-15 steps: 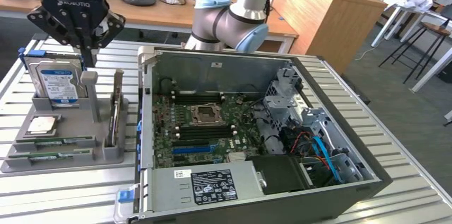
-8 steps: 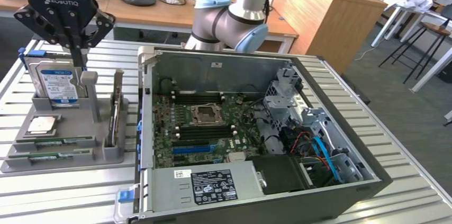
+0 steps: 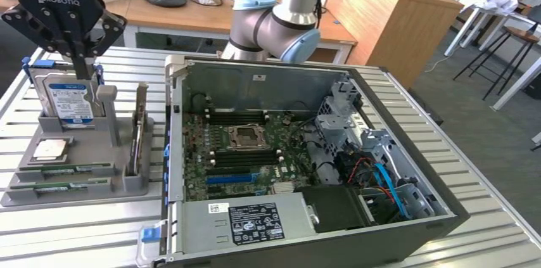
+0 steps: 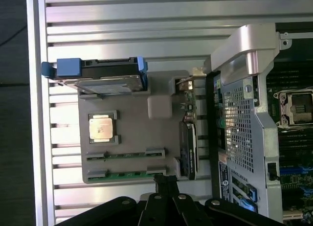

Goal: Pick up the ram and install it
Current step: 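Reach for the ram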

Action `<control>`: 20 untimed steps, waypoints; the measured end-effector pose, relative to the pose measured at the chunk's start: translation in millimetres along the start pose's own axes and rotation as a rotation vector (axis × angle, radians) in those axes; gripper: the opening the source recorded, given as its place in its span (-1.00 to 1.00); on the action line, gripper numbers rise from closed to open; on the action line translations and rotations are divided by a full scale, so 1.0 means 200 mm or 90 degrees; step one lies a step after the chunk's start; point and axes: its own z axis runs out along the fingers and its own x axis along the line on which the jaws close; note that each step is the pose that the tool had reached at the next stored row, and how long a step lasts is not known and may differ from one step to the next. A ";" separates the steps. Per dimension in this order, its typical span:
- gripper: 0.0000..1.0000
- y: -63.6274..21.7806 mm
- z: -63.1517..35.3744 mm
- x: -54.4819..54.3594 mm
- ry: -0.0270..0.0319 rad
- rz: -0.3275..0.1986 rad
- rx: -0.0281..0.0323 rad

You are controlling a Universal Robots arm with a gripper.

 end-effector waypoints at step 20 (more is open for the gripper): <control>-0.80 -0.013 -0.003 0.17 0.0000 0.000 0.0000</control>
